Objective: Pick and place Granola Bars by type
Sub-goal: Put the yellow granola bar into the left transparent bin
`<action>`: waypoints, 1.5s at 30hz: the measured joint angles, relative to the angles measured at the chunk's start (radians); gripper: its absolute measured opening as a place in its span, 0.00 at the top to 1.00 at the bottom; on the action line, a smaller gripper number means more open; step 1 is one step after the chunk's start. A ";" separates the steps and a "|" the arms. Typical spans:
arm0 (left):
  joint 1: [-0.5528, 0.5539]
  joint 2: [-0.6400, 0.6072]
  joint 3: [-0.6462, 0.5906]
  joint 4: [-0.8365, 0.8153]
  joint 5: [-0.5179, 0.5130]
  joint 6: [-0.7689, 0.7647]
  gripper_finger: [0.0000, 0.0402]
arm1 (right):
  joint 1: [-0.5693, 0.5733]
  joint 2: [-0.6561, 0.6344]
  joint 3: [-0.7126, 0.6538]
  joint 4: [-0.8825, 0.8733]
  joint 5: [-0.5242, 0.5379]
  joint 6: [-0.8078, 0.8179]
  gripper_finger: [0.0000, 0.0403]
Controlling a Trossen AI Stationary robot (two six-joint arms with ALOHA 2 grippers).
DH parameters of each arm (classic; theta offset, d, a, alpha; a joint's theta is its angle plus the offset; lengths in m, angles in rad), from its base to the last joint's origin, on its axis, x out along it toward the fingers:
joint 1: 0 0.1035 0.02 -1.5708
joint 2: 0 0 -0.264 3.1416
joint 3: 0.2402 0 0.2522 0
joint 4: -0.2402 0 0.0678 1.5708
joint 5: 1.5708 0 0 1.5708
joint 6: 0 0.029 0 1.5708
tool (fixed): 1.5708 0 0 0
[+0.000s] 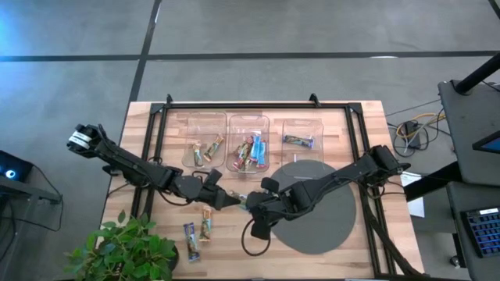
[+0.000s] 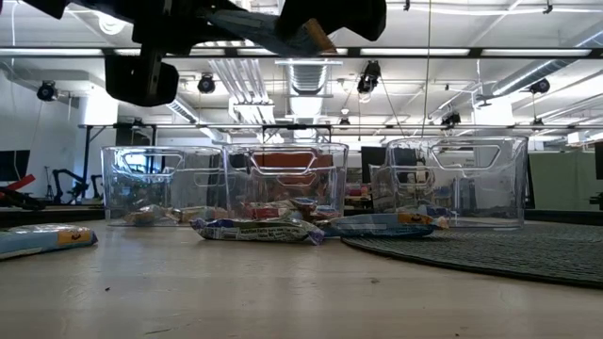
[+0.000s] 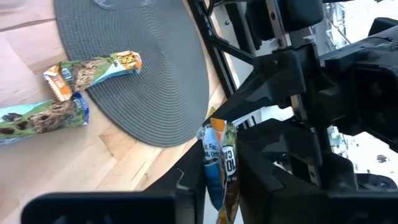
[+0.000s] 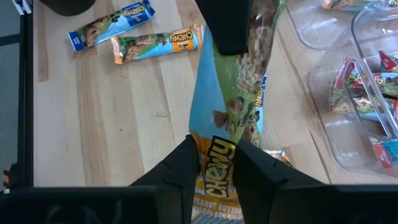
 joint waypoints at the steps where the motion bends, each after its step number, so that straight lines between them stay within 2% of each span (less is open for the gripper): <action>1: 0.000 0.000 0.000 -0.007 0.000 0.000 0.88 | 0.000 0.000 0.000 -0.001 0.000 0.001 0.78; 8: 0.002 0.000 -0.001 -0.029 -0.019 0.003 0.89 | 0.002 0.000 0.000 -0.032 0.000 0.011 0.62; 13: 0.007 -0.020 -0.002 -0.053 -0.113 0.040 0.89 | 0.007 -0.003 0.000 -0.115 0.019 0.060 0.50; 19: 0.010 -0.115 0.045 -0.258 -0.390 0.110 0.89 | 0.045 -0.049 0.000 -0.226 0.180 0.131 0.43; 23: 0.009 -0.177 0.134 -0.530 -0.613 0.163 0.89 | 0.060 -0.093 0.000 -0.332 0.315 0.214 0.43; 27: 0.014 -0.191 0.243 -0.820 -0.767 0.247 0.89 | 0.058 -0.125 -0.001 -0.421 0.340 0.276 0.43; 31: 0.057 -0.145 0.318 -1.058 -0.778 0.299 0.89 | 0.054 -0.130 -0.011 -0.453 0.343 0.286 0.43; 36: 0.117 -0.045 0.344 -1.274 -0.705 0.329 0.89 | 0.046 -0.129 -0.031 -0.452 0.341 0.287 0.43; 42: 0.152 0.079 0.348 -1.332 -0.726 0.485 0.89 | 0.040 -0.128 -0.042 -0.453 0.334 0.286 0.43; 45: 0.172 0.135 0.349 -1.345 -0.734 0.595 0.86 | 0.039 -0.128 -0.050 -0.454 0.318 0.289 0.43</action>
